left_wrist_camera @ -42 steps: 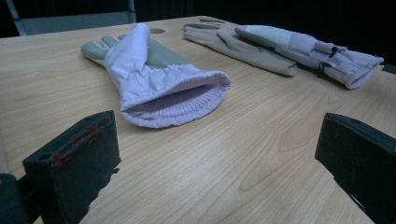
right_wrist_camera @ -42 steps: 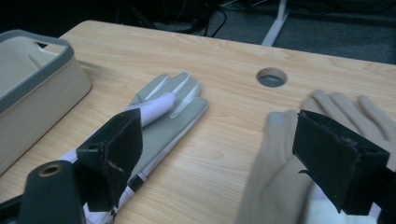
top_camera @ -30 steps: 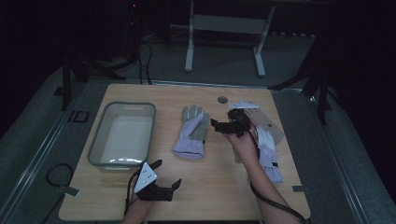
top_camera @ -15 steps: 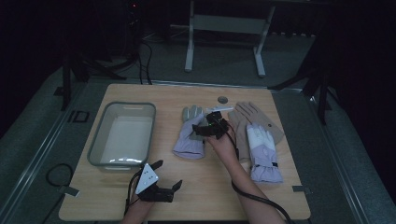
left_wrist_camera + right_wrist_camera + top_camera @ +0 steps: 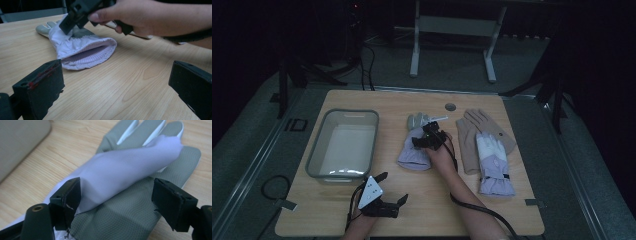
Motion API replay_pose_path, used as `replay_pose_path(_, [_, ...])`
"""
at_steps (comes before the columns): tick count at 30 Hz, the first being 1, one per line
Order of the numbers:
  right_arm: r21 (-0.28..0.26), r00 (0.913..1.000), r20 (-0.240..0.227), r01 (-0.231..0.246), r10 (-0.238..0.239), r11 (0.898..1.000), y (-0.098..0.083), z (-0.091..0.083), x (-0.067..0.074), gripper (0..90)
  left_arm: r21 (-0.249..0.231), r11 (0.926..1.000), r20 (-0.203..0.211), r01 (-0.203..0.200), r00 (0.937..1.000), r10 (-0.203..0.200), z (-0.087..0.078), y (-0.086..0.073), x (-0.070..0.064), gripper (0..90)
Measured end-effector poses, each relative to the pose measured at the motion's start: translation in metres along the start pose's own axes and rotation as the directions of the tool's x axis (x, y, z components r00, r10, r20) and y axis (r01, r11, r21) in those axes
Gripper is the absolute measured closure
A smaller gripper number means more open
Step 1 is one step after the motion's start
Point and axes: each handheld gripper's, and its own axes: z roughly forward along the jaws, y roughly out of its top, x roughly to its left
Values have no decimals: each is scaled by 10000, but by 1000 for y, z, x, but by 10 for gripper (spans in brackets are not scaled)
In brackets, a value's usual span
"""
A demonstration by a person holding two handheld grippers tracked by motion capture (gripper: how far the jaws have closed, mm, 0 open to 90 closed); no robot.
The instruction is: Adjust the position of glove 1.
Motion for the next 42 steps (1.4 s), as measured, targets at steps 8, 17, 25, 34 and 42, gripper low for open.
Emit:
replay_pose_path(8, [52,9997,-167,183,-182,9998,-7,4,-4,460,-5,10000,-66,-40,10000,40,0,0,-1,0])
replay_pose_path(17, [46,9943,-1037,258,-252,9997,-10,4,-10,803,80,9999,-83,61,9999,-60,0,0,0,0])
replay_pose_path(25, [192,9912,-969,920,-898,9956,2,-17,-11,865,103,9999,-81,87,9999,-86,1,1,1,0])
replay_pose_path(34, [-409,9894,-887,1118,-1151,9929,9,-81,-18,870,75,9999,-209,109,9997,-108,1,1,1,0])
replay_pose_path(42, [-557,9884,-793,1251,-1293,9906,-7,-130,-17,870,39,9999,-237,132,9996,-131,2,1,1,0])
